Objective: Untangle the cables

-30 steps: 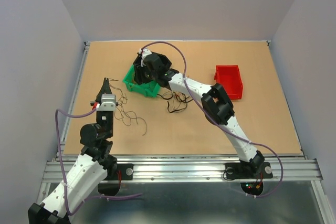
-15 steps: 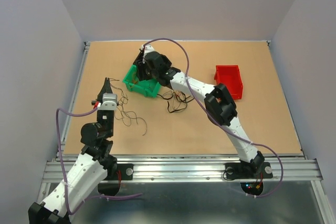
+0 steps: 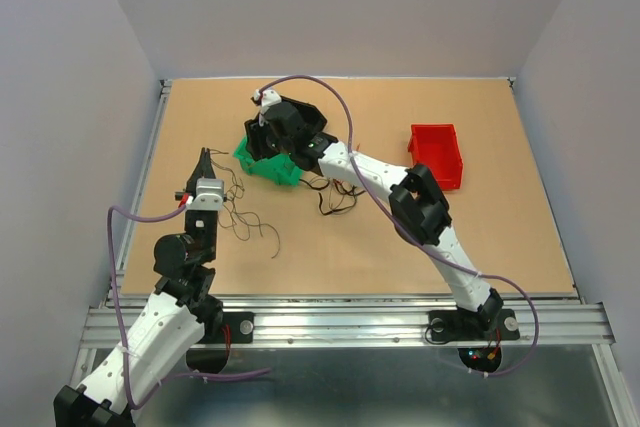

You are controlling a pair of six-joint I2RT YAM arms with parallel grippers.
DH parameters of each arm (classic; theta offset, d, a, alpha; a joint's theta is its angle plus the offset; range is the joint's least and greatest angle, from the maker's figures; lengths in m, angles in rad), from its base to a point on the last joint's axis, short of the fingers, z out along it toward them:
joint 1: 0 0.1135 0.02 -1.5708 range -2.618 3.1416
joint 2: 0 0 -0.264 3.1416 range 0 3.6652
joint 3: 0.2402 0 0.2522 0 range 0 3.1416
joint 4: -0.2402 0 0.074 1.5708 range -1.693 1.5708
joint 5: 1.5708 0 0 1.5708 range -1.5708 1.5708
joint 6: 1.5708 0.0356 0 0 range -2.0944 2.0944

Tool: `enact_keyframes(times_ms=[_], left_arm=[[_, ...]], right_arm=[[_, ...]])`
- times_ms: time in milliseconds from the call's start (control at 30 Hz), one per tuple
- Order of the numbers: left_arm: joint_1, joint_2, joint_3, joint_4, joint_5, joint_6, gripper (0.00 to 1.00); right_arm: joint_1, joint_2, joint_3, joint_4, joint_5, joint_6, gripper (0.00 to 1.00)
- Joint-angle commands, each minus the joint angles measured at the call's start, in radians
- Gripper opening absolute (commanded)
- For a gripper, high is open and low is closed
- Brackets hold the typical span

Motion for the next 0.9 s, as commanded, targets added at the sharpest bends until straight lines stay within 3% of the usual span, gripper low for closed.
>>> enact_keyframes(times_ms=[0, 100, 300, 533, 867], left_arm=[[0.004, 0.003, 0.034, 0.045, 0.006, 0.002, 0.0], [0.004, 0.005, 0.032, 0.044, 0.01, 0.0, 0.0], [0.005, -0.009, 0.029, 0.044, 0.015, -0.003, 0.0], [0.005, -0.006, 0.027, 0.044, 0.015, -0.003, 0.0], [0.005, -0.017, 0.024, 0.045, 0.017, -0.003, 0.0]], right_arm=[[0.002, 0.023, 0.041, 0.026, -0.021, -0.004, 0.55], [0.002, 0.048, 0.062, 0.012, -0.011, -0.003, 0.47], [0.002, 0.083, 0.101, -0.017, 0.005, -0.009, 0.44], [-0.004, 0.07, 0.11, -0.029, 0.031, -0.006, 0.01], [-0.079, 0.027, 0.05, -0.04, -0.1, 0.036, 0.01]])
